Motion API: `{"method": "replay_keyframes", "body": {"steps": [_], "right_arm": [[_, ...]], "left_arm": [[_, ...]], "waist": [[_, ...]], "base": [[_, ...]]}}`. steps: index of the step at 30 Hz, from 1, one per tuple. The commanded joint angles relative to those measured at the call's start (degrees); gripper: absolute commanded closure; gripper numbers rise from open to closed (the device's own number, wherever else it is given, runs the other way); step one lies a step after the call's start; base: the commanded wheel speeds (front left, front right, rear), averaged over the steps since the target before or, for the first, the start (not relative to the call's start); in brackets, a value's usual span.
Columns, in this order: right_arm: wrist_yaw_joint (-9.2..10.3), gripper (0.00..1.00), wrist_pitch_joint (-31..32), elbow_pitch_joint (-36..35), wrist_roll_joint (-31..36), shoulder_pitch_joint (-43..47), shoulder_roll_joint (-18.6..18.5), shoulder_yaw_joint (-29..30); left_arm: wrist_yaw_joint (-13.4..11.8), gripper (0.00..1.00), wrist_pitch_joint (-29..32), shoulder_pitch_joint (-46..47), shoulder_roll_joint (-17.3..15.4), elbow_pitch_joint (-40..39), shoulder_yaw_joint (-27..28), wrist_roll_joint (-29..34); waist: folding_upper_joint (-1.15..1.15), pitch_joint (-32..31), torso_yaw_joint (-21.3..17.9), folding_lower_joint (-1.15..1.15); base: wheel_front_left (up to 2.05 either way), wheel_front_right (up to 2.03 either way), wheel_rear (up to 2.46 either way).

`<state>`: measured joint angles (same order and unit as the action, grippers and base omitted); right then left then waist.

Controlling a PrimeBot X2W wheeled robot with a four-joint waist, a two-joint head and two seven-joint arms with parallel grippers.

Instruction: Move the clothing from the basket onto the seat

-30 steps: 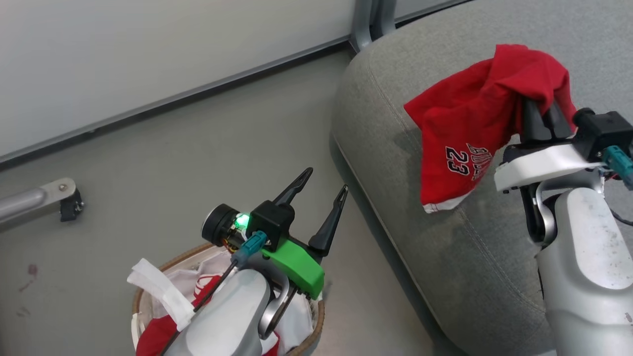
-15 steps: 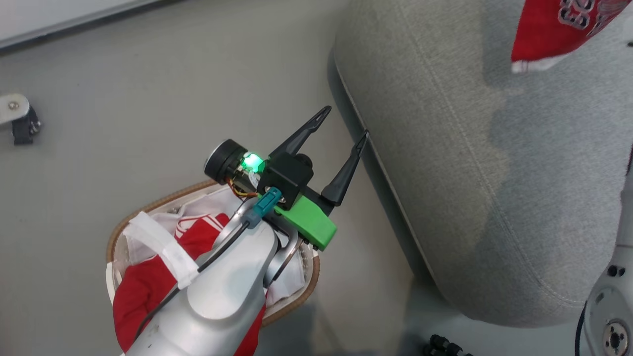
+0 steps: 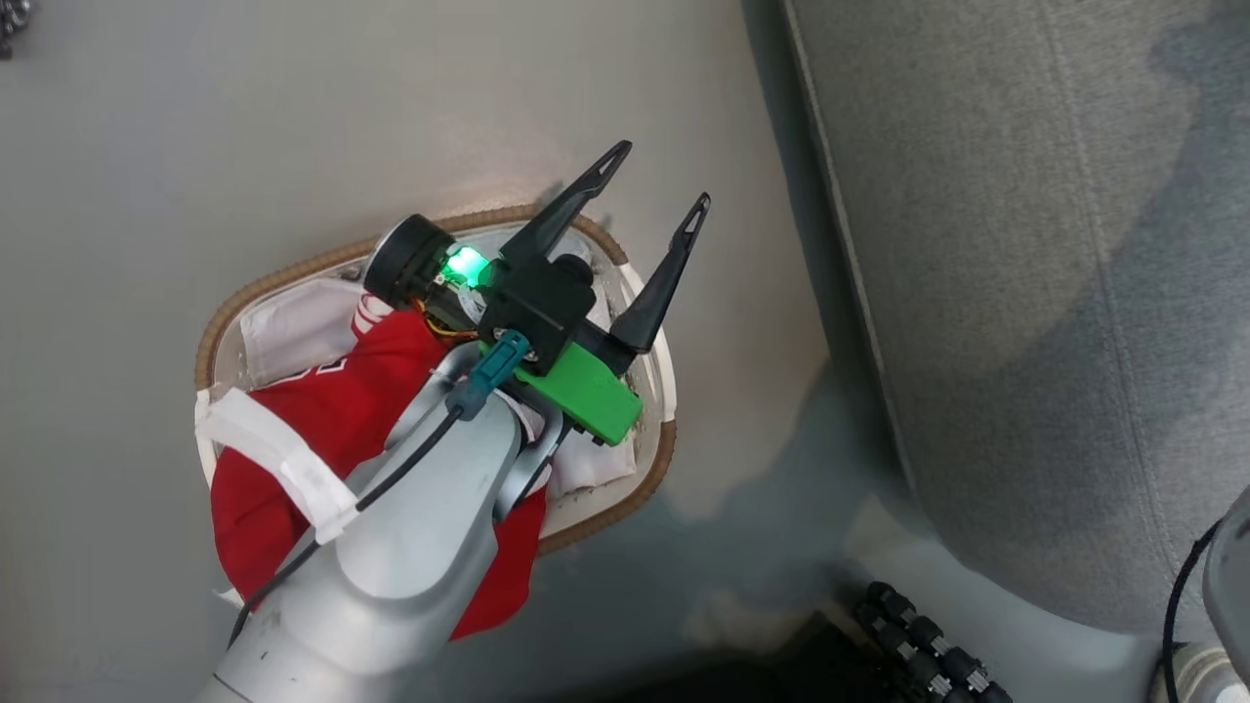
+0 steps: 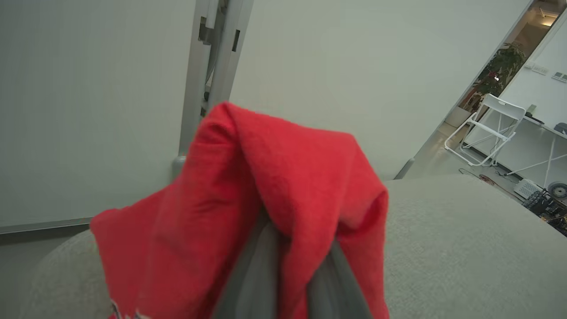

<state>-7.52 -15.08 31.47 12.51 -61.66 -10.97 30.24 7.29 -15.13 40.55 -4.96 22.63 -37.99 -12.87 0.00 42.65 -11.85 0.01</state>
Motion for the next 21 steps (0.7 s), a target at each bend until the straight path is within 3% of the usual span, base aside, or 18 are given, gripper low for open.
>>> {"method": "replay_keyframes", "body": {"steps": [1,7,10,11,12,21], "right_arm": [[0.06,1.00,-0.13,0.63,0.48,0.94,0.25,0.48],[0.06,1.00,-0.13,3.08,1.72,4.32,1.96,0.88],[0.06,0.58,-0.13,2.94,1.21,6.51,2.71,0.50],[0.06,0.15,-0.13,2.87,1.12,7.00,2.83,0.35],[0.06,0.00,-0.13,2.74,0.79,7.60,2.95,0.18],[0.06,0.00,-0.13,0.92,-0.50,13.63,2.28,-3.63]], "left_arm": [[-0.05,0.00,-0.03,0.00,-0.39,-0.25,0.49,0.68],[0.02,0.00,-0.04,-1.12,-0.07,0.21,0.78,1.31],[0.08,0.00,-0.03,-1.45,0.07,0.46,0.87,1.15],[0.10,0.00,-0.03,-1.62,0.10,0.47,0.95,1.05],[0.12,0.00,-0.03,-1.82,0.12,0.55,1.02,0.94],[0.22,0.00,-0.03,-4.47,0.43,0.73,2.52,-0.08]], "waist": [[0.00,4.41,1.94,-0.01],[0.00,3.57,1.27,-0.01],[0.00,2.39,0.84,-0.01],[0.00,1.94,0.70,-0.01],[0.00,1.33,0.55,-0.01],[0.00,-5.36,0.41,-0.01]], "base": [[0.00,0.00,0.00],[0.00,0.00,0.00],[0.00,0.00,0.00],[0.00,0.00,0.00],[0.00,0.00,0.00],[0.00,0.00,0.00]]}}
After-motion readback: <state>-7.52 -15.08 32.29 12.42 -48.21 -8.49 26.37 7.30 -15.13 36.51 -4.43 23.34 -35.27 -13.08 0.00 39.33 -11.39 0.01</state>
